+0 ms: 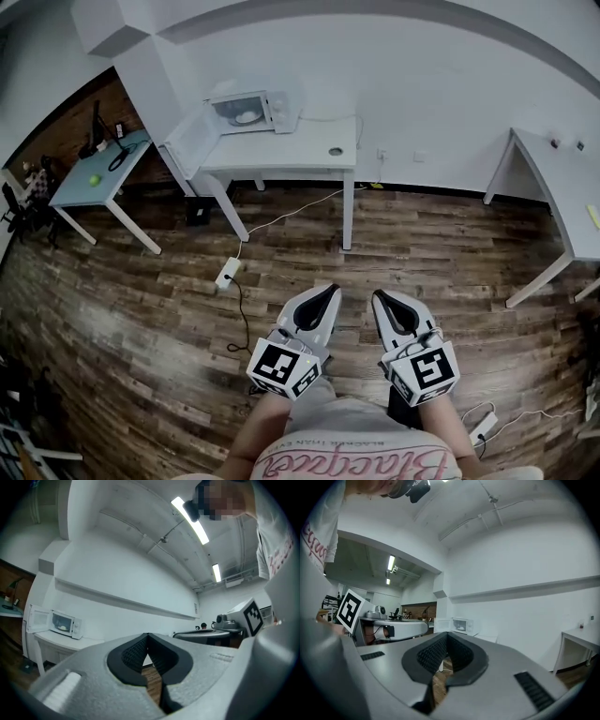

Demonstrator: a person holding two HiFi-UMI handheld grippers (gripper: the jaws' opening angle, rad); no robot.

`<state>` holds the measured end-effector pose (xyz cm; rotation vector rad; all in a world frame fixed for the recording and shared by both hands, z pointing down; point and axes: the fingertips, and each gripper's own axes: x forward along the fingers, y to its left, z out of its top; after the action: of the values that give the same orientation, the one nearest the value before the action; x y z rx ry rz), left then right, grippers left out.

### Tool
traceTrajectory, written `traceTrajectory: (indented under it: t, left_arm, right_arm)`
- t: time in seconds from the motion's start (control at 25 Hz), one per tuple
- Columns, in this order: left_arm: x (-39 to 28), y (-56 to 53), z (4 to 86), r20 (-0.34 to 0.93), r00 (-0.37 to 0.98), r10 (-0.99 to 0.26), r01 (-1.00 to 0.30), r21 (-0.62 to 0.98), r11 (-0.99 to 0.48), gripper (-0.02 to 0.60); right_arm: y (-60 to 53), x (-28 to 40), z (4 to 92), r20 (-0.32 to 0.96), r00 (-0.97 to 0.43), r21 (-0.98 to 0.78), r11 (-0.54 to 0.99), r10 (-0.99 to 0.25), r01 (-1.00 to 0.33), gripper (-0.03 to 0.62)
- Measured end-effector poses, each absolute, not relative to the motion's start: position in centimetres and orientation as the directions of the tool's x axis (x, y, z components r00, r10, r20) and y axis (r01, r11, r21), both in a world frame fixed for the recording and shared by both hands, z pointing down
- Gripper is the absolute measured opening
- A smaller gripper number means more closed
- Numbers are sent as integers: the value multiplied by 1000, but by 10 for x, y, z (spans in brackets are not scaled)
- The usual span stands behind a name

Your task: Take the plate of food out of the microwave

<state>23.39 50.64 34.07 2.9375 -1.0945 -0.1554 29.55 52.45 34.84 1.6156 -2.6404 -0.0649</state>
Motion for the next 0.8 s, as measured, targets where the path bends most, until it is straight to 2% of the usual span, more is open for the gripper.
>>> traceTrajectory:
  t: [0.2, 0.48, 0.8]
  left_arm:
    - [204, 486, 346, -37, 706, -707, -708, -16, -706, 5]
    - [172, 461, 345, 19, 687, -726, -725, 81, -684, 5]
    - [145, 426, 343, -26, 687, -726, -714, 161, -681, 5]
  right_arm:
    - [498, 264, 347, 34, -503, 24, 504, -864, -863, 12]
    - [473, 225, 345, 48, -594, -28, 593, -803, -805, 12]
    - [436, 192, 356, 130, -634, -21, 637, -762, -770, 14]
